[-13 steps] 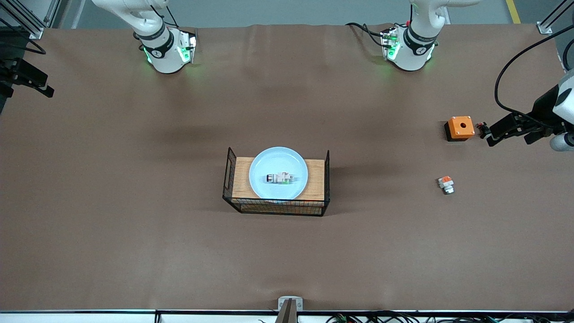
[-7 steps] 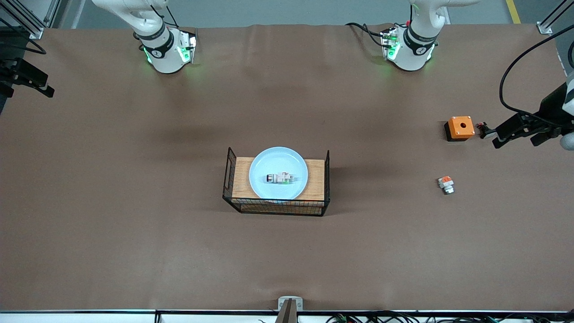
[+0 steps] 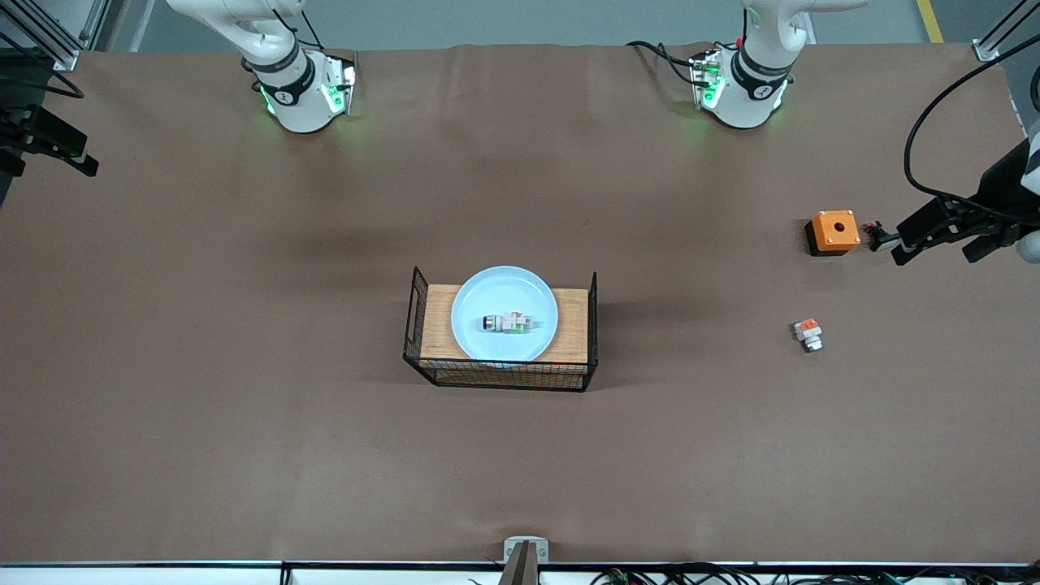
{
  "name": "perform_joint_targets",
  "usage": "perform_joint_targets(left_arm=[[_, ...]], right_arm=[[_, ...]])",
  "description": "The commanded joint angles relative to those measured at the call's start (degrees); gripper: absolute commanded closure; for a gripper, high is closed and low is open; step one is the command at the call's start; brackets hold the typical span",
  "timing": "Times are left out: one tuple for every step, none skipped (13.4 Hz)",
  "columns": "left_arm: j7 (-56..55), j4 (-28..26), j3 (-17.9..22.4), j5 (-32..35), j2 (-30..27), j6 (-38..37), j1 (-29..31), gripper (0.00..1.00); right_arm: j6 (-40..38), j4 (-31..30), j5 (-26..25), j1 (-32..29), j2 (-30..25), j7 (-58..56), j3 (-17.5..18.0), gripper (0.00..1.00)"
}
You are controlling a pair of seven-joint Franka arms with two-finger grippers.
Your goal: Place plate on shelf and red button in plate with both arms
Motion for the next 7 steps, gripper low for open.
perform_joint_targets(left_arm=[[-0.47,1.93,-0.42,1.15,-0.93,-2.63,0.61,0.0],[-0.47,2.37,-0.25,1.15,-0.85,-4.3,0.61,0.0],[-0.47,2.72,-0.24,1.23,-0.84,-5.97,0.61,0.0],[-0.47,2.73,-0.33,1.23,-0.84,-6.59,0.61,0.0],[-0.47,2.73,-0.24,1.23,-0.84,-6.6,0.69,0.0],[-0.47,2.73,-0.24,1.23,-0.84,-6.6,0.69,0.0],[-0.47,2.73,-0.33,1.23,-0.84,-6.6,0.61,0.0]], right_arm=[[-0.61,-0.13,0.57,0.38,-0.87,-0.22,-0.06,0.0],[-0.53,-0.13,0.57,0.3,-0.88,-0.31,-0.15,0.0],[-0.61,-0.13,0.57,0.3,-0.88,-0.4,-0.15,0.0],[-0.53,-0.22,0.57,0.3,-0.88,-0.4,-0.15,0.0],[-0.61,-0.22,0.57,0.3,-0.88,-0.49,-0.15,0.0],[-0.61,-0.31,0.57,0.3,-0.88,-0.49,-0.15,0.0],[-0.53,-0.31,0.57,0.3,-0.88,-0.49,-0.15,0.0]])
